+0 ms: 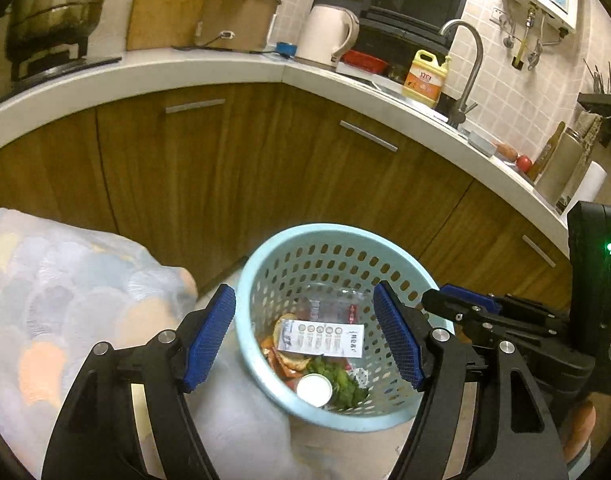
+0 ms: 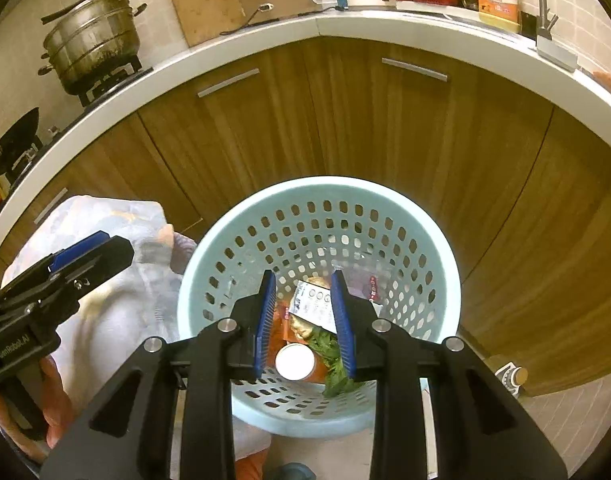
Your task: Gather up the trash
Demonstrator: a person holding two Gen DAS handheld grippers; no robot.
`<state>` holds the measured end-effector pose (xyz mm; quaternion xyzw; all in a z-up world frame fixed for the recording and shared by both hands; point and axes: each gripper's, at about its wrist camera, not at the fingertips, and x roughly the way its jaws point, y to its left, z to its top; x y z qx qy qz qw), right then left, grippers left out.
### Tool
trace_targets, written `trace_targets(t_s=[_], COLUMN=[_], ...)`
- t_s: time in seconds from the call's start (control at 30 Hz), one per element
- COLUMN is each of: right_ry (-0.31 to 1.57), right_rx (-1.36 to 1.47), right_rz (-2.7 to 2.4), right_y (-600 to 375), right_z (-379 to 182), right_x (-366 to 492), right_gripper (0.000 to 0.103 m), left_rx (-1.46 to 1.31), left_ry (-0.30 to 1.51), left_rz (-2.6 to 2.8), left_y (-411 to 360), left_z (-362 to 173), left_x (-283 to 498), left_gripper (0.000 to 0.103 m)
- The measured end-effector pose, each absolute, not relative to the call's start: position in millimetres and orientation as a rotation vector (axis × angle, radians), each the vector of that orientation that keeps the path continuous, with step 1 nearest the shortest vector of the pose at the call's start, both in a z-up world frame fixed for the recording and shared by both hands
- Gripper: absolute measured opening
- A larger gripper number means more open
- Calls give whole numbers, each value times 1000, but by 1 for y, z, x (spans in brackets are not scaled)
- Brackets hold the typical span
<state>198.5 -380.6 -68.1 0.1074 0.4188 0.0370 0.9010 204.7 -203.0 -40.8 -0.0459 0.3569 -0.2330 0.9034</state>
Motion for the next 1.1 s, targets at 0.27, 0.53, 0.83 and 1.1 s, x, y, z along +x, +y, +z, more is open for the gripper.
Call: trace_targets(t_s=[0.27,0.53,0.83,1.1], right_ry=[770,626,501,442], right_rx=[172,139,90,89], right_rz=[66,38,-13,-45], right_y=[-353,-331,-299,-280], right_z=[-32,13,46,58], right_x=[171,129,89,70], right_gripper=[54,58,65,72], left_rx=[-117,-114,-85,-52], left_ry=[660,542,438,409], left_rz=[-443,-384,-232,-169], left_y=[-171,-136,-98,-75], left_z=[-18,9,15,4], left_x=[171,122,73,60], left_gripper=[80,84,85,85])
